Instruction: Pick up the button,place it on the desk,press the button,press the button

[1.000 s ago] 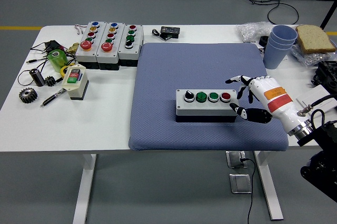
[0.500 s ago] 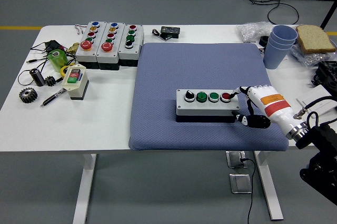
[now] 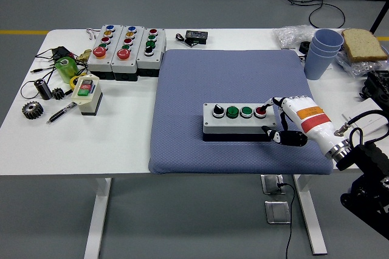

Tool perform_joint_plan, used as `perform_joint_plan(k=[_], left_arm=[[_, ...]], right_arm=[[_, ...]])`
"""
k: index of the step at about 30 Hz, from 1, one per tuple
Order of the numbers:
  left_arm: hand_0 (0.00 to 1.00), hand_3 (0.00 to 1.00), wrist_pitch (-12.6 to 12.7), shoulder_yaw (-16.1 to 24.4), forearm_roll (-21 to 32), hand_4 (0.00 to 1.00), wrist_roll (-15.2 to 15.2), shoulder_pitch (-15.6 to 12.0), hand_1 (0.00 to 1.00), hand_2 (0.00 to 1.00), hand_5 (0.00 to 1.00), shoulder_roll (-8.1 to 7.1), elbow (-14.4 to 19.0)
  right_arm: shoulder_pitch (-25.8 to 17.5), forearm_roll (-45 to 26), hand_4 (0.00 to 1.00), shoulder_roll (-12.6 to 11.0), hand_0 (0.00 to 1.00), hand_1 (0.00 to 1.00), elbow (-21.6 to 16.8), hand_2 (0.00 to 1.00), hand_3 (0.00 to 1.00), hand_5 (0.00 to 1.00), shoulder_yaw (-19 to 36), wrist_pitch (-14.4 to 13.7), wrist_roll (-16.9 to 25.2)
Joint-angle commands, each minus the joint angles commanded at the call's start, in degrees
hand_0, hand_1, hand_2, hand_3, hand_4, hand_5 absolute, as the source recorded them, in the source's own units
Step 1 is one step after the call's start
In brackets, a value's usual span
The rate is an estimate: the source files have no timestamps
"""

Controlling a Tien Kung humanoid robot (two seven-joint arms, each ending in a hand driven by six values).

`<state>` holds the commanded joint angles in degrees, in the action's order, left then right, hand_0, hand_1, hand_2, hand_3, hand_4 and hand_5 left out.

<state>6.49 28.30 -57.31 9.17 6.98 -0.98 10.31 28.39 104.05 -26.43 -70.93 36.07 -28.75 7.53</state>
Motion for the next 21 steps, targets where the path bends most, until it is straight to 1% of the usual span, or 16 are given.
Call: perform_joint_plan(k=[4, 10, 18, 21], left_arm=[[0.624, 0.593, 0.1, -0.3, 0.4, 0.341, -0.1, 0.1, 0.658, 0.678, 0.648, -0.04, 0.0], [0.624, 0.592, 0.1, -0.7, 1.0, 0.341, -0.2, 0.4, 0.658, 0.678, 0.649, -0.12, 0.0], [0.624, 0.592, 0.2, -0.9, 1.2, 0.341, -0.2, 0.6, 0.658, 0.678, 0.648, -0.17, 0.0], [0.624, 0.591, 0.1, -0.7, 1.0, 0.341, -0.2, 0.7, 0.658, 0.678, 0.648, -0.14, 0.0]], right_arm=[[0.2, -0.2, 0.744, 0.2, 0.112, 0.002, 0.6, 0.163, 0.613, 0.236, -0.3, 0.3, 0.1], [0.5, -0.4, 0.745, 0.5, 0.112, 0.002, 2.0, 0.162, 0.612, 0.234, -1.2, 1.6, 0.4], [0.8, -0.7, 0.748, 0.5, 0.110, 0.002, 2.0, 0.161, 0.610, 0.234, -1.3, 3.1, 1.0], [0.8, -0.7, 0.750, 0.4, 0.111, 0.002, 1.9, 0.162, 0.610, 0.234, -1.3, 2.9, 0.9]])
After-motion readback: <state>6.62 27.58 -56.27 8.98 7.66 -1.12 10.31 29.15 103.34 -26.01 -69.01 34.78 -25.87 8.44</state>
